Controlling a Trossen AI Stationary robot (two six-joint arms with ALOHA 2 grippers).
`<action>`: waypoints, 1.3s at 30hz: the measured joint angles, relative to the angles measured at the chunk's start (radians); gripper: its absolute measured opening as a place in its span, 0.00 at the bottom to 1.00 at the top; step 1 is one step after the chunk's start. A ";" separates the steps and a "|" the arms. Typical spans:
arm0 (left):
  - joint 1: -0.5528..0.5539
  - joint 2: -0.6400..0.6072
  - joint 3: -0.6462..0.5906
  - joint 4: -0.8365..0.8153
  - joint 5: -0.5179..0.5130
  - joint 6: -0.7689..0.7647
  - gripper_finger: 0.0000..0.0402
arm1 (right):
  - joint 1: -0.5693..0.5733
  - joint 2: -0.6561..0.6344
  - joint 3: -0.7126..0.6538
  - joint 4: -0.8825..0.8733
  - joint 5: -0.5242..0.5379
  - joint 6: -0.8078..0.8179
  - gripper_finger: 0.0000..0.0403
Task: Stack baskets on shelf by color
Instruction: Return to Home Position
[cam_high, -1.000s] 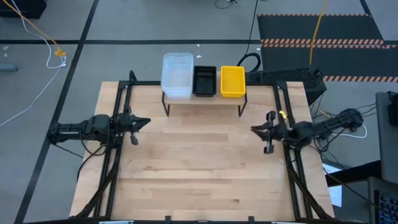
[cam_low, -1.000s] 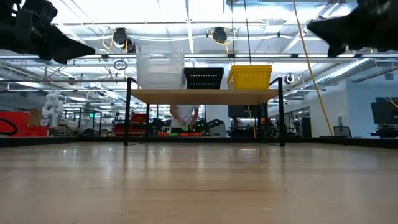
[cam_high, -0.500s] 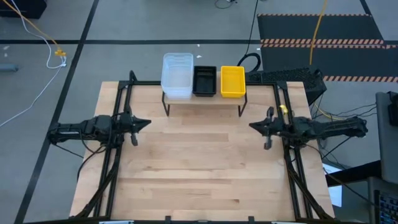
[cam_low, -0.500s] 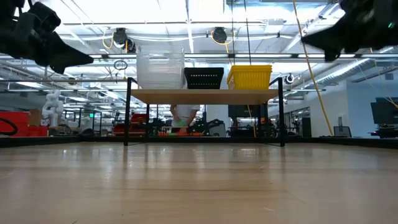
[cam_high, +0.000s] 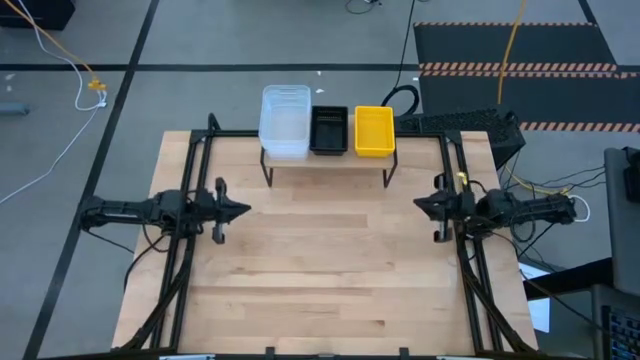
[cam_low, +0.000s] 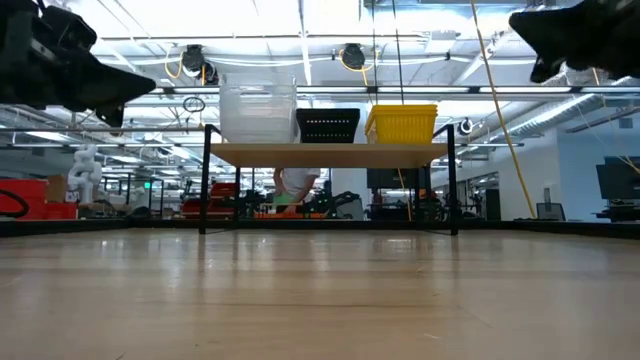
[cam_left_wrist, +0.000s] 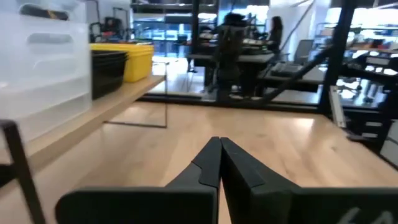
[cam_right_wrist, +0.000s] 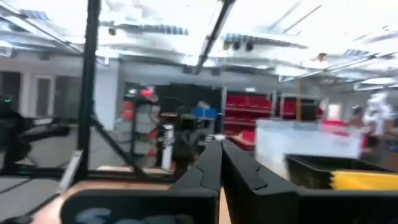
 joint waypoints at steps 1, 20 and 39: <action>-0.003 0.002 0.000 0.005 0.009 0.002 0.03 | -0.002 -0.001 0.000 -0.010 -0.021 0.007 0.00; -0.011 0.011 0.000 0.006 0.008 0.076 0.09 | -0.010 0.007 -0.003 -0.295 0.085 0.158 0.00; -0.011 0.012 0.000 0.011 0.008 0.076 0.09 | -0.025 0.057 -0.004 -0.190 0.004 0.225 0.00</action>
